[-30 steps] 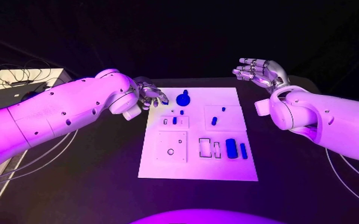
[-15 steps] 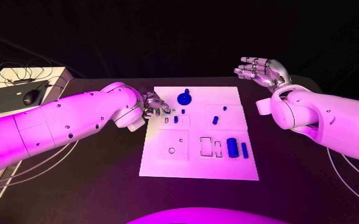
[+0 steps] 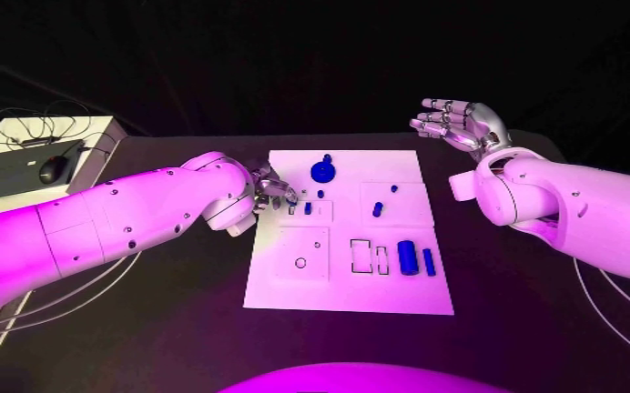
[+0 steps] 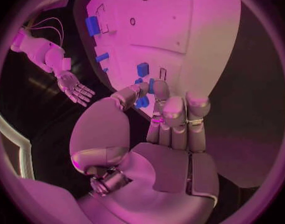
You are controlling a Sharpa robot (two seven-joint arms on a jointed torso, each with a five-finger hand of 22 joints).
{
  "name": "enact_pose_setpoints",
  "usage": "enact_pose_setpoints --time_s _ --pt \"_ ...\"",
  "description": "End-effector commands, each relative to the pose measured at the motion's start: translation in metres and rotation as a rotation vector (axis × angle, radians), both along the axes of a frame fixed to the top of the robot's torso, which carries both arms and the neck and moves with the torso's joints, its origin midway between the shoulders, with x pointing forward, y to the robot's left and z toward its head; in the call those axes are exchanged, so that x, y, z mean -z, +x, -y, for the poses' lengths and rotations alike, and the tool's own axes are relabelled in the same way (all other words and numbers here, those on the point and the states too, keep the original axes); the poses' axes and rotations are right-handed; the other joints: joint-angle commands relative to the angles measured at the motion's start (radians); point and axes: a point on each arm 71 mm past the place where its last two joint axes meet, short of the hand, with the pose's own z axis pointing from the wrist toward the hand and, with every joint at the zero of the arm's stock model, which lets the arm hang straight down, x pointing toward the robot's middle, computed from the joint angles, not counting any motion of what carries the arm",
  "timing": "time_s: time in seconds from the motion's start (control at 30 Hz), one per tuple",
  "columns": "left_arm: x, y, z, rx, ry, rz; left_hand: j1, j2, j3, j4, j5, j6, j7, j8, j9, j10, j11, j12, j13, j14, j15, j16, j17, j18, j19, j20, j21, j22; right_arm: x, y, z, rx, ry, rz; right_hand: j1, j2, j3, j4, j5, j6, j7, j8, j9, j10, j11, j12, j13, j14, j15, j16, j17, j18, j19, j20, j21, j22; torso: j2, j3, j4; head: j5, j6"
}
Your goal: Assemble the parts on the task board
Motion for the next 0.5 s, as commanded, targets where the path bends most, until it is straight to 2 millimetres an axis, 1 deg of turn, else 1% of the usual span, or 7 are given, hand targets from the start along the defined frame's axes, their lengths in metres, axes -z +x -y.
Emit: enact_pose_setpoints --time_s 0.03,0.5 --pt "0.0026 -0.0004 0.0013 0.002 0.015 -0.006 0.013 0.011 0.022 -0.024 0.000 0.114 -0.081 0.000 0.185 0.047 -0.042 -0.004 0.002 -0.005 -0.009 0.004 -0.001 -0.011 0.003 0.000 0.002 0.000 -0.0012 -0.0006 -0.0019 -0.018 -0.005 0.015 0.002 0.000 0.001 -0.006 0.006 -0.009 0.078 -0.006 -0.001 -0.003 0.002 -0.004 0.000 -0.008 -0.001 0.001 -0.001 -0.004 -0.008 -0.002 -0.005 -0.002 0.000 -0.0011 0.0000 -0.001 -0.004" --pt "0.0077 -0.0016 0.0022 0.030 0.049 -0.051 0.011 0.013 0.021 -0.025 0.000 0.114 -0.081 -0.002 0.189 0.047 -0.042 -0.007 0.008 -0.006 -0.008 0.007 -0.004 -0.011 0.002 0.001 0.002 0.000 -0.0014 -0.0012 -0.0011 -0.018 -0.004 0.015 0.000 -0.001 0.002 -0.006 0.006 -0.009 0.078 -0.006 -0.001 -0.002 0.002 -0.004 0.000 -0.007 -0.001 0.001 -0.001 -0.004 -0.006 -0.002 -0.004 -0.001 -0.001 0.0001 0.0010 -0.002 -0.009"
